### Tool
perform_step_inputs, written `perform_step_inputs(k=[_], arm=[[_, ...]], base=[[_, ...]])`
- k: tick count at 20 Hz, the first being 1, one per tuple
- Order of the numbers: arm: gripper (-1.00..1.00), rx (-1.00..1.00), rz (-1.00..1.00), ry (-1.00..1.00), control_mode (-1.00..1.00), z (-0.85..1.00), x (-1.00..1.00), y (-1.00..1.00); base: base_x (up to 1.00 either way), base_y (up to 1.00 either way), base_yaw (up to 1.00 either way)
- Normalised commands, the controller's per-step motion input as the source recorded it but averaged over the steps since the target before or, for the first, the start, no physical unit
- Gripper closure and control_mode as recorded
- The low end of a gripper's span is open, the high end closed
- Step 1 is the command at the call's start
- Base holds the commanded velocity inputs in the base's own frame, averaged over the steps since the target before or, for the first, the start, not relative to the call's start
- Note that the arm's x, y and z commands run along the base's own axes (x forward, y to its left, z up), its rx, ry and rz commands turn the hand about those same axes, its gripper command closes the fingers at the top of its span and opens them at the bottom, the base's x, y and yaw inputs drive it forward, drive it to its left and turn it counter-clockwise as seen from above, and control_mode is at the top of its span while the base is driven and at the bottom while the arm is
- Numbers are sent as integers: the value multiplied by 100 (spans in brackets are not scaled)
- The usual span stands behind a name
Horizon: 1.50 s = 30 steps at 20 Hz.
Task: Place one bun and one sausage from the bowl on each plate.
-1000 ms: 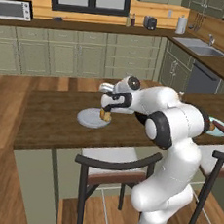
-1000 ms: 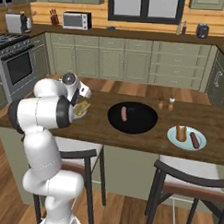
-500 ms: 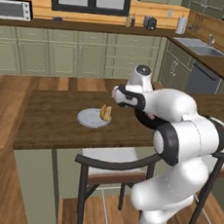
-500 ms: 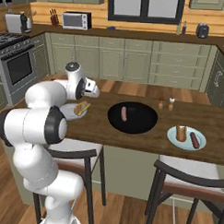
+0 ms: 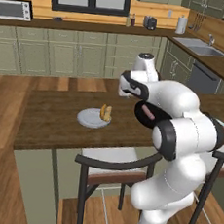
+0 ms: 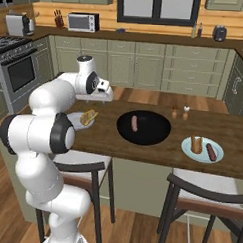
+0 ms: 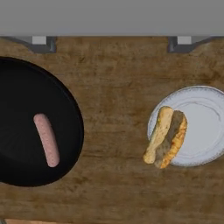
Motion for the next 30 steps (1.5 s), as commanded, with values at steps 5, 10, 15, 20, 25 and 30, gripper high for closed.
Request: perform_step_inputs(k=[5,10,15,20,25,30], arm=[[-100,-3,0,8,-100,-30,-33,-15],[-100,0,0,10,-100,-4,-19,-16],[-100,1,0,4,-100,-4,0,-35],[-100,4,0,2,-100,-31,11,-50],[-100,5,0,4,-100,-22,30,-41],[-100,5,0,10,-100,-1,31,-18]], base=[[0,0,0],[0,0,0],[0,0,0],[0,0,0],[0,0,0],[0,0,0]])
